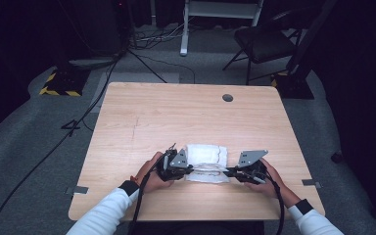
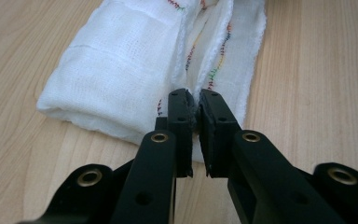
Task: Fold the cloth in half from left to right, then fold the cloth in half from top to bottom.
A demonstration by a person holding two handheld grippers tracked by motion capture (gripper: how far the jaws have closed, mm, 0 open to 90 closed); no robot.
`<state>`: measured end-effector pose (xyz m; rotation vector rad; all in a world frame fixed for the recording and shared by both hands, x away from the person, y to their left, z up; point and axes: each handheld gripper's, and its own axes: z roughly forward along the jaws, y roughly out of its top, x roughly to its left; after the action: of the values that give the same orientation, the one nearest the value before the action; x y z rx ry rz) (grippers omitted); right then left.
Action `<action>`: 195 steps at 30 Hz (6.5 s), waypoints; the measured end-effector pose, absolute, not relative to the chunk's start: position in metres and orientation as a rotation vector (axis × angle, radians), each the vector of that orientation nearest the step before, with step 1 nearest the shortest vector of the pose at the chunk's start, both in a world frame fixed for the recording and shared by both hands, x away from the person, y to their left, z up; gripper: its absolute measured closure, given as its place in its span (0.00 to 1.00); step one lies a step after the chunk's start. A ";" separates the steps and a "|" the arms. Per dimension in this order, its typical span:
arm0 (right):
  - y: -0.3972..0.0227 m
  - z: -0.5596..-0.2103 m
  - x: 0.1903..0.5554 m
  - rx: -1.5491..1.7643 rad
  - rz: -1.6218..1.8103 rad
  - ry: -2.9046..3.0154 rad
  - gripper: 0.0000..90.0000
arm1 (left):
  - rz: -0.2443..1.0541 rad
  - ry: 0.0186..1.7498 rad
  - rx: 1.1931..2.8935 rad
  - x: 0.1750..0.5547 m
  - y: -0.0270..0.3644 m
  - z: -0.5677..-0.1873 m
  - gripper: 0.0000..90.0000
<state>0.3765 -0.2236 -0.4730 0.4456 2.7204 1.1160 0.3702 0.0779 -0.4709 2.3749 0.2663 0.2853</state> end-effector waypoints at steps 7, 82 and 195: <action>-0.225 -0.475 0.377 0.449 1.118 2.737 0.96 | 0.238 0.274 2.369 0.367 0.083 -0.474 0.91; -0.204 -0.467 0.392 0.635 1.061 2.559 0.37 | 0.244 0.495 2.312 0.396 0.073 -0.477 0.26; -0.383 -0.503 0.353 1.199 0.997 2.266 0.21 | 0.345 0.947 2.208 0.335 0.259 -0.504 0.19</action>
<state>0.3529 -0.3830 -0.5033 1.1988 2.2660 0.9971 0.3350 0.2589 -0.5039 2.2078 0.9470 0.3454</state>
